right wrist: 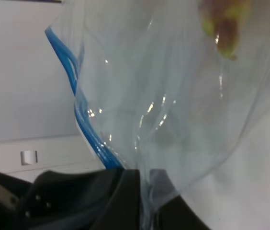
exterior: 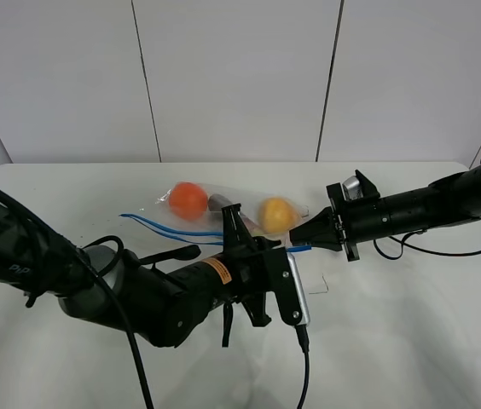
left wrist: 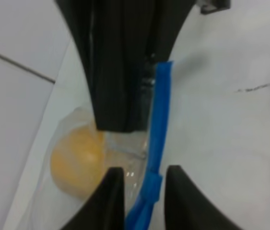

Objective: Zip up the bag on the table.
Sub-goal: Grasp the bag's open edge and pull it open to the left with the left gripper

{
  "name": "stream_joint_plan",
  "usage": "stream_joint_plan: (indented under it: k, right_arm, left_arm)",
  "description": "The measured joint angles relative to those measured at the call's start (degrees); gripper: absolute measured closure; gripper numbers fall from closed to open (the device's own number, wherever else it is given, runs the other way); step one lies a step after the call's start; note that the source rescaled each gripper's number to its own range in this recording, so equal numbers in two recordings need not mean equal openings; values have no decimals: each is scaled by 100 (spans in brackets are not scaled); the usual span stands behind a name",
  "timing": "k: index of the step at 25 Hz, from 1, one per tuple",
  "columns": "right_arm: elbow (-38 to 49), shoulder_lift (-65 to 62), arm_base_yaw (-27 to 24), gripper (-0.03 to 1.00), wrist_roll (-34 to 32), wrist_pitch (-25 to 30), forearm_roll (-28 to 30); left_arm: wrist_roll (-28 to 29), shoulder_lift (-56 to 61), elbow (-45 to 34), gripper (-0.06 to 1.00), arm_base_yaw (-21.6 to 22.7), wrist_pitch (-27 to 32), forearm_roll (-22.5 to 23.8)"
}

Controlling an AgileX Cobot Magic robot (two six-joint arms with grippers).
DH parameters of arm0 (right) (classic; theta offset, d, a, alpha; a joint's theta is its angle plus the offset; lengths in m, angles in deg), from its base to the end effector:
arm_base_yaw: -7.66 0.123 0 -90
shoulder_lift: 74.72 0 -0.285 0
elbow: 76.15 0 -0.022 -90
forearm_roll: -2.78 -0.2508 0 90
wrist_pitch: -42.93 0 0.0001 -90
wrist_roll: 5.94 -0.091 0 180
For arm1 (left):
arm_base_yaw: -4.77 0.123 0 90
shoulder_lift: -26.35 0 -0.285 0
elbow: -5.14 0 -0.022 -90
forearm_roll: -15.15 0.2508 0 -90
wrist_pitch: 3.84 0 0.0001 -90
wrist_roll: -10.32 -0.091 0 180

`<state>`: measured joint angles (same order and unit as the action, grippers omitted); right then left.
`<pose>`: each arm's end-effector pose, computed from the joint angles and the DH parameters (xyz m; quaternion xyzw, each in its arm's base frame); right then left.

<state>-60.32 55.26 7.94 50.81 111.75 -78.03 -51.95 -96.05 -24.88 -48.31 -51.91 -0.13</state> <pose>0.3490 0.0855 0.1116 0.0075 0.8314 0.5542 0.0403 0.2391 -0.2886 0.1278 0.5916 0.5292 0.0723 0.6040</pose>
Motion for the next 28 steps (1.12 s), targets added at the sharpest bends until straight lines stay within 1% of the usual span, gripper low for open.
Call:
stream_joint_plan:
  k: [3,8,15,18,19,20,22,25,28]
  right_arm:
    - [0,0,0,97,0,0,0]
    - [0,0,0,97,0,-4,0]
    - [0,0,0,97,-20,-16,12]
    - [0,0,0,97,-20,-16,12]
    - [0,0,0,97,-20,-16,12]
    - [0,0,0,97,-20,-12,12]
    - [0,0,0,97,-25,-12,12]
    - [0,0,0,97,-25,-12,6]
    - [0,0,0,97,-25,-12,-32]
  left_arm:
    - [0,0,0,75,0,0,117]
    - [0,-113,0,76,0,-51,126]
    - [0,-322,0,76,0,-472,130]
    - [0,-322,0,76,0,-499,130]
    - [0,-322,0,77,0,-506,130]
    - [0,-322,0,80,0,-511,130]
    - [0,-322,0,94,0,-536,124]
    - [0,-322,0,94,0,-550,105]
    - [0,-322,0,94,0,-606,-63]
